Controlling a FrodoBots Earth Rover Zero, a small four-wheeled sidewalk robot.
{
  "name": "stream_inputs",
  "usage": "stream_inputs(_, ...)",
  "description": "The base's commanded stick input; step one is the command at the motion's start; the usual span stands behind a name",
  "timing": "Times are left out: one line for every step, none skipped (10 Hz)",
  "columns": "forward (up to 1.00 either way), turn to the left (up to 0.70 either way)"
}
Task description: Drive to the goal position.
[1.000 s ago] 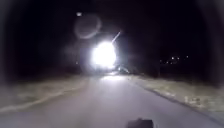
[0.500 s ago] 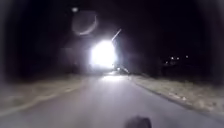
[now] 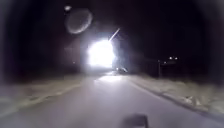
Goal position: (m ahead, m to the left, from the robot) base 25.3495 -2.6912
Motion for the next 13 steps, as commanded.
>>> stream_inputs(1.00,0.00)
stream_inputs(1.00,0.00)
stream_inputs(1.00,0.00)
stream_inputs(1.00,0.00)
stream_inputs(1.00,0.00)
stream_inputs(1.00,0.00)
stream_inputs(1.00,0.00)
stream_inputs(1.00,0.00)
stream_inputs(1.00,0.00)
stream_inputs(1.00,0.00)
stream_inputs(1.00,0.00)
stream_inputs(1.00,0.00)
stream_inputs(1.00,0.00)
